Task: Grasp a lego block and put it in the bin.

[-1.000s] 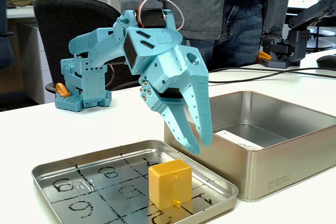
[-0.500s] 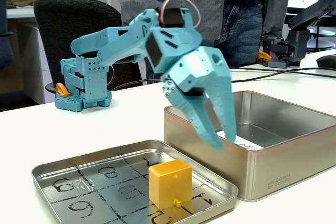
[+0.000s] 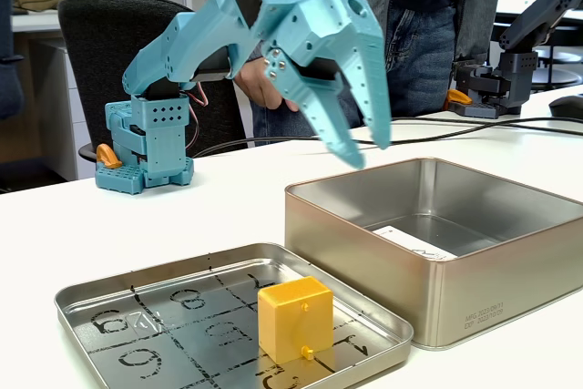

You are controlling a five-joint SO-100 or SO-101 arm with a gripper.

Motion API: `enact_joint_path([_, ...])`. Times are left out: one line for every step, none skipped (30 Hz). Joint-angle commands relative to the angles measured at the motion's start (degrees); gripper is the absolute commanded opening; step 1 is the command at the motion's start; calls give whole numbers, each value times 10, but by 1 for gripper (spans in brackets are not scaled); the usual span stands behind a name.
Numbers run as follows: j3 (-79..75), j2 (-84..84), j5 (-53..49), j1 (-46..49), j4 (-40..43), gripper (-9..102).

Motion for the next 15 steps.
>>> enact_joint_path([-15,45,33,17,40,17])
enact_joint_path([-15,38,27,19,44,21])
enact_joint_path([-15,29,22,21,46,24])
enact_joint_path([-15,19,19,23,46,26])
enact_joint_path([-15,9,18,26,46,28])
enact_joint_path([-15,-4,12,30,46,29])
enact_joint_path([-15,-18,9,34,38,30])
enact_joint_path([-15,-29,7,40,26,32])
enact_joint_path([-15,-40,5,45,15,32])
enact_joint_path([-15,-50,4,49,4,34])
enact_joint_path([-15,-60,1,54,-4,35])
enact_joint_path([-14,-69,-3,57,-13,36])
enact_joint_path([-11,-74,-6,59,-23,36])
enact_joint_path([-5,-76,-11,60,-38,37])
enact_joint_path([10,-77,-13,61,-58,38])
